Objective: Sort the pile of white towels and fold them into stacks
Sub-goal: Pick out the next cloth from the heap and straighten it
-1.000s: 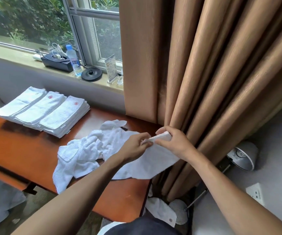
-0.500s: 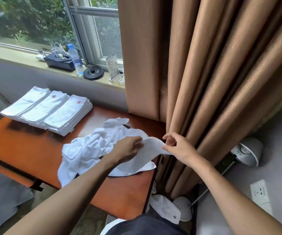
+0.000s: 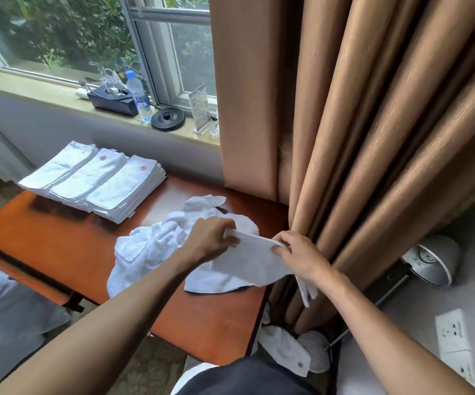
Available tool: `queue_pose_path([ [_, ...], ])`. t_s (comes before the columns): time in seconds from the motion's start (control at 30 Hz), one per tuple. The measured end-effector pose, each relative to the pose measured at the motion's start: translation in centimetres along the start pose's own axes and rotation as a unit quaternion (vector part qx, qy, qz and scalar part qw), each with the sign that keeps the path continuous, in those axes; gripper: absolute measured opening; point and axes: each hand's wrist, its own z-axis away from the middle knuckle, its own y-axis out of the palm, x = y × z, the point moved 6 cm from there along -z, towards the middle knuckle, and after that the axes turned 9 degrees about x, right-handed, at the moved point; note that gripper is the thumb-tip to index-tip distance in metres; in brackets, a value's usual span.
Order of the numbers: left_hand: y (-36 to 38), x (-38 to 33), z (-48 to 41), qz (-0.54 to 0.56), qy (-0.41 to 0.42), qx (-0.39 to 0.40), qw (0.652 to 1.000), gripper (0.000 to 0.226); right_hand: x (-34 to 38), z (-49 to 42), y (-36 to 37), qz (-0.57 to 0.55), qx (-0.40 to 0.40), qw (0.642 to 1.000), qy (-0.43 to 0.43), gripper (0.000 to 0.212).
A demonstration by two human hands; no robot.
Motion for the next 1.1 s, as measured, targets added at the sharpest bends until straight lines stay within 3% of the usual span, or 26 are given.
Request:
queue_pose_path([
  [0.1, -0.2, -1.4, 0.0, 0.128, 0.049, -0.007, 0.991, 0.012, 1.0, 0.3, 1.1, -0.061, 0.011, 0.998, -0.018, 0.003],
  [0.27, -0.4, -4.5, -0.9, 0.185, 0.114, -0.003, 0.976, 0.016, 2.9, -0.3, 0.4, -0.129, -0.024, 0.99, -0.05, 0.003],
  [0.37, -0.6, -2.7, -0.9, 0.159, 0.085, -0.002, 0.984, 0.014, 2.9, -0.4, 0.1, -0.155, -0.043, 0.985, -0.063, 0.016],
  [0.47, -0.5, -0.6, -0.6, 0.146, 0.044, 0.024, 0.988, 0.022, 2.7, -0.5, -0.3, -0.179, -0.064, 0.98, -0.064, 0.013],
  [0.53, -0.6, 0.0, -0.2, 0.153, 0.042, 0.02, 0.987, 0.017, 3.0, -0.8, -0.3, -0.189, -0.054, 0.978, -0.064, 0.006],
  [0.63, -1.0, -0.6, 0.1, 0.16, 0.068, 0.016, 0.985, 0.031, 3.8, -0.9, -0.4, -0.185, -0.051, 0.979, -0.068, 0.019],
  [0.77, -2.0, -0.1, 0.8, 0.207, 0.051, -0.041, 0.976, 0.012, 4.5, -1.2, -0.7, -0.196, -0.077, 0.973, -0.089, 0.011],
  [0.87, -3.1, 1.9, 1.8, 0.247, 0.018, -0.077, 0.966, 0.021, 5.5, -1.9, -0.3, -0.206, -0.105, 0.969, -0.085, 0.021],
  [1.0, -4.6, 3.9, 3.4, 0.278, -0.021, -0.108, 0.954, 0.018, 7.9, -2.9, 1.5, -0.182, -0.085, 0.973, -0.115, 0.01],
  [1.1, -6.7, 5.6, 4.6, 0.284, -0.027, -0.122, 0.951, 0.021, 10.6, -3.7, 2.2, -0.191, -0.083, 0.968, -0.138, 0.014],
])
